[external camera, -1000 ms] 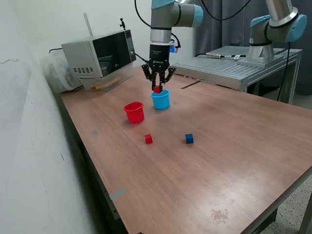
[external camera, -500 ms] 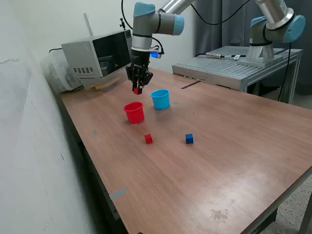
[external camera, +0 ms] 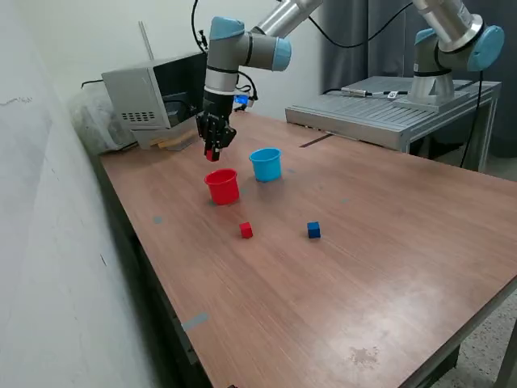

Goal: Place red objects in the red bin, and blue objects in the blue bin.

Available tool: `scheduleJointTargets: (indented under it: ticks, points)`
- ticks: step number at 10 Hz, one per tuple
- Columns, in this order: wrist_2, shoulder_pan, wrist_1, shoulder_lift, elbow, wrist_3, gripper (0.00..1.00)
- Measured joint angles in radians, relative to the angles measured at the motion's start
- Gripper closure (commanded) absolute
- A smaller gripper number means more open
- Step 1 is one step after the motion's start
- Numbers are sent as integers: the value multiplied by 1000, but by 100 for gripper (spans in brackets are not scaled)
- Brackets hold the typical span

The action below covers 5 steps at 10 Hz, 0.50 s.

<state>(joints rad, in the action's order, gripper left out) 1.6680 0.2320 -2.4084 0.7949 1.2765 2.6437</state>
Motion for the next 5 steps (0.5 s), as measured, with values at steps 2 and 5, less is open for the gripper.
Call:
scheduleJointTargets:
  ticks: [2,5]
  points:
    - [3,3,-4,-15,-4,2,0]
    - [4,1,-4,-23,-3,2,0]
